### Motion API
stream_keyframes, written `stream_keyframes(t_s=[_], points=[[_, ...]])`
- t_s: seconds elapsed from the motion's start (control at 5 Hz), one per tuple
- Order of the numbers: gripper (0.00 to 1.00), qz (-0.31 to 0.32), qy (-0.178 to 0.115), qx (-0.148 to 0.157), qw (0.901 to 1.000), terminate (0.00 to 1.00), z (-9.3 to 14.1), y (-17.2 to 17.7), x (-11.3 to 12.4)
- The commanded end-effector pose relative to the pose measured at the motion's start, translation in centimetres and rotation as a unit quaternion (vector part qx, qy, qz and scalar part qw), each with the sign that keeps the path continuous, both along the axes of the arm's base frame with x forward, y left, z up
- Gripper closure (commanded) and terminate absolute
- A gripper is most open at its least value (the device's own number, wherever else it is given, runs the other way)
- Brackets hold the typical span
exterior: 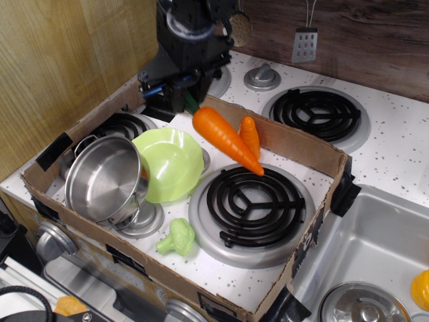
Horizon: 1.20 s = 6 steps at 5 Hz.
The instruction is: Take carrot off plate
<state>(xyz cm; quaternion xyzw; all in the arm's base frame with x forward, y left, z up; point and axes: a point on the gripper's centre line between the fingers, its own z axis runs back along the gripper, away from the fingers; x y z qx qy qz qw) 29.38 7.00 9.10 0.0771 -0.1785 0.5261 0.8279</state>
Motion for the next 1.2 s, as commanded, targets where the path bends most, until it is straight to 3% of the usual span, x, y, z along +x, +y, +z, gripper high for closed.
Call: stream_keyframes(t_s=[0.0,0.2,0.6,0.8,1.0], points=[[1.0,-0.049,-0.015,0.006,0.9987,0.0,0.8,-2.0,-1.4],[1.0,-0.101,-0.01,-0.011,0.9948,0.0,0.1,-2.6,-2.2],[1.0,-0.107,-0.014,0.012,0.9941,0.0,-1.9,-4.3,-2.5],[1.0,-0.098,-0.055,0.016,0.9935,0.0,-3.8,-5.1,-2.4],[1.0,-0.114,-0.033,0.035,0.9923,0.0,-3.7,-5.1,-2.6]])
